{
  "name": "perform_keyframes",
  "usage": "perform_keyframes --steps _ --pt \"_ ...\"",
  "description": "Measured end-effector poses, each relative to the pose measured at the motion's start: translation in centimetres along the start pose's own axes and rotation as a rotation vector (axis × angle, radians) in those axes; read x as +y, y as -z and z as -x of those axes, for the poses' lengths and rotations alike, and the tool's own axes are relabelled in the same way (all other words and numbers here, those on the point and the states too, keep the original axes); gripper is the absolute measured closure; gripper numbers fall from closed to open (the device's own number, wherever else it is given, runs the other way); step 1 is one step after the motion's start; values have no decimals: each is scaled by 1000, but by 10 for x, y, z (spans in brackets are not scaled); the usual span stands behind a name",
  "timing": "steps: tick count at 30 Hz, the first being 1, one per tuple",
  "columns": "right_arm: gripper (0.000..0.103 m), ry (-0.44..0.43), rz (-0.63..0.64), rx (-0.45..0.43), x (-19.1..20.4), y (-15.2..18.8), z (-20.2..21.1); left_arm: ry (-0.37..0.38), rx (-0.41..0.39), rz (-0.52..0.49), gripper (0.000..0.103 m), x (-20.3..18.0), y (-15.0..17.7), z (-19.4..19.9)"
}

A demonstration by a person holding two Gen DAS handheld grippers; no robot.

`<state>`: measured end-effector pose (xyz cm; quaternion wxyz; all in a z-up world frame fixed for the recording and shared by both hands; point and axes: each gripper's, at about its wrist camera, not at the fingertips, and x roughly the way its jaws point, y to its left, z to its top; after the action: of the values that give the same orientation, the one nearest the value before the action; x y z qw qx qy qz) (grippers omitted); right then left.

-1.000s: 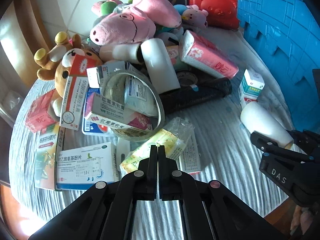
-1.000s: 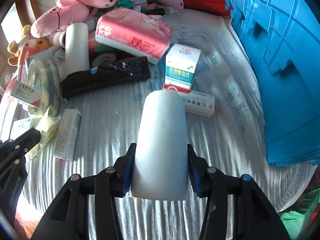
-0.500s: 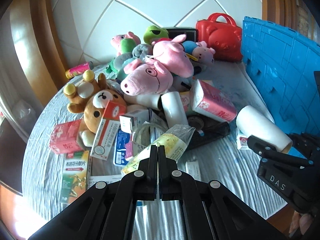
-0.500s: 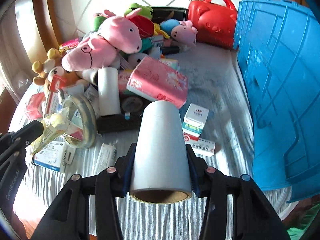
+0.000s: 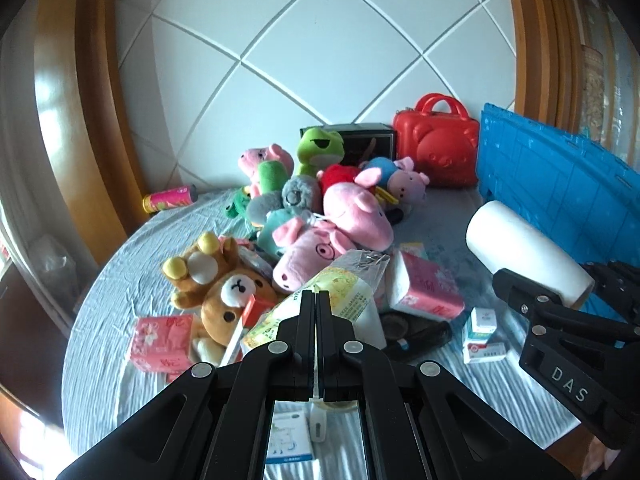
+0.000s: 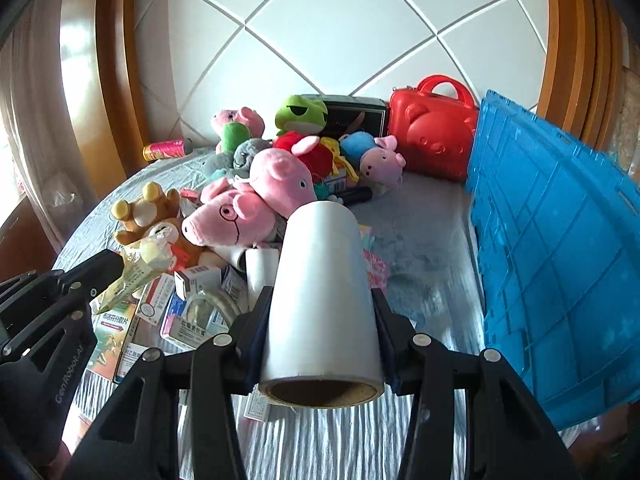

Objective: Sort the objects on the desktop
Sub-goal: 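Lift the snack packet with the left tool while the right tool lifts the paper roll toward the crate, then open both tools to drop the snack packet and paper roll into the crate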

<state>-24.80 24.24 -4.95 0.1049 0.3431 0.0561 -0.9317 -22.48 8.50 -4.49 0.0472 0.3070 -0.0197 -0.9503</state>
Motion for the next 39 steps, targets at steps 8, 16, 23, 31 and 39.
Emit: perform_keyframes --steps 8,16,23,31,39 --pt "58 77 -22 -109 4 -34 40 54 -97 -22 103 2 -39 15" --pt "58 145 -64 -227 -45 -65 76 97 -214 -48 103 -54 -87 33" --pt "58 232 -81 -347 -141 -79 134 196 -319 -59 103 -162 -131 66" --pt "58 378 -173 -327 -281 -39 179 311 -294 -124 102 -306 -136 94" --pt "58 409 -239 -233 -376 14 174 341 -159 -183 103 -400 -103 89"
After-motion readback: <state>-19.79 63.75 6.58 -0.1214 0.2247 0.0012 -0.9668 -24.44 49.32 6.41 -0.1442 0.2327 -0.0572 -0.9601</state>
